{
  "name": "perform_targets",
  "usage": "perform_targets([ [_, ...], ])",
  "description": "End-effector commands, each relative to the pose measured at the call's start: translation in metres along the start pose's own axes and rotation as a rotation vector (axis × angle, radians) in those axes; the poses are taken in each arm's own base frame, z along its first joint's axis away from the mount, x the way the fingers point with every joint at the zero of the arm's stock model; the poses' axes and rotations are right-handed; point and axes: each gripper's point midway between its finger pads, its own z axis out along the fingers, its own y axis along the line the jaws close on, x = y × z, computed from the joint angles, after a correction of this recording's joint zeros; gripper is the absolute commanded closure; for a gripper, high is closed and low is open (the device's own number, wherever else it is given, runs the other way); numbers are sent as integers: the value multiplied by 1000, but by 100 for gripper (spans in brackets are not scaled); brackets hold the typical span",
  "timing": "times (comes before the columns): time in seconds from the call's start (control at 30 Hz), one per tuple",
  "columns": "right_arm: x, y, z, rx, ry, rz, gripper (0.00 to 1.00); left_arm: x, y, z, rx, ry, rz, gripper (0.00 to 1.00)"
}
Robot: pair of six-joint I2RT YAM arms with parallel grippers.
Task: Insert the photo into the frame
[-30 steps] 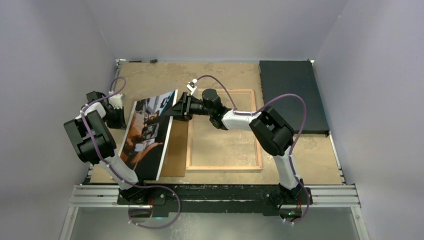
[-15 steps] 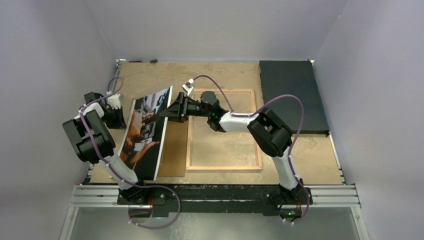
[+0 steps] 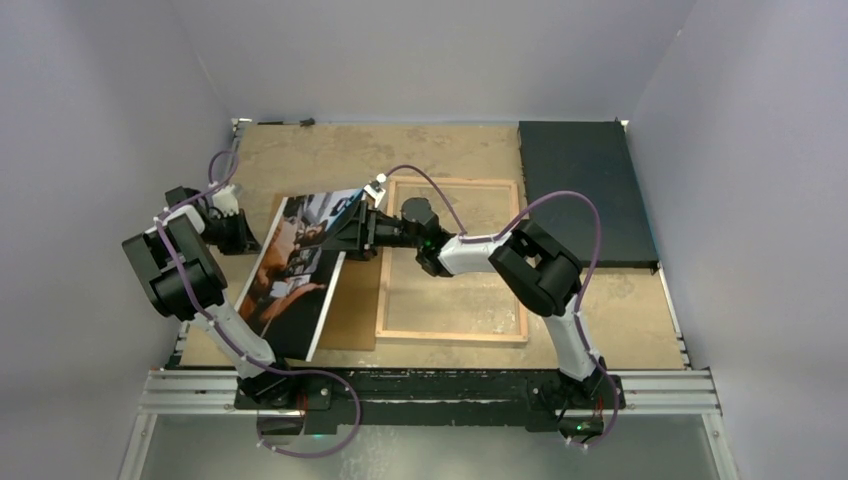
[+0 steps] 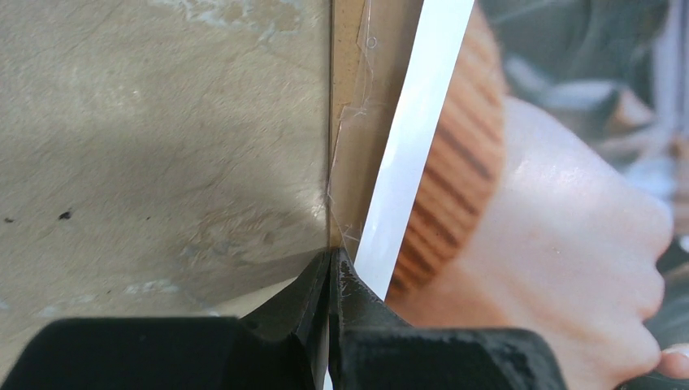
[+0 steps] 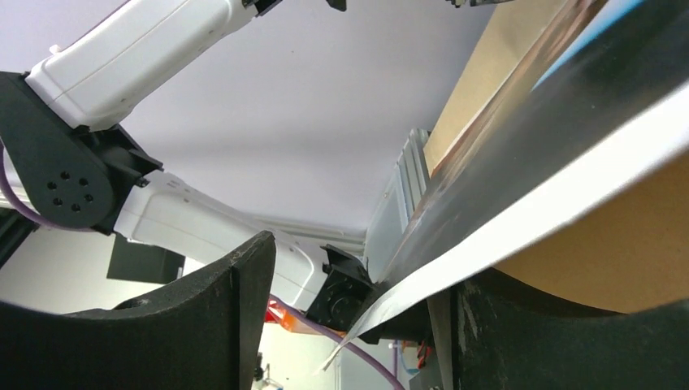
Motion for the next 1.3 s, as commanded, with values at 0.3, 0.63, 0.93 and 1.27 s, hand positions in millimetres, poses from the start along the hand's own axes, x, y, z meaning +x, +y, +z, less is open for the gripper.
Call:
perform_targets([
  [0.3,-18,30,4,-5,-83,-71,30,72,-19,32,74,208,-65,100],
  [0.63,-51,71,17,-12,-118,-158,29,66,-25,33,102,206,-69,100],
  [0.93,-48,82,21,-82,-110,-157,26,64,-43,42,213,235,-116,100],
  [1.27,-56,107,43,-122,-112,-204,23,56,-51,41,225,231,-103,100],
])
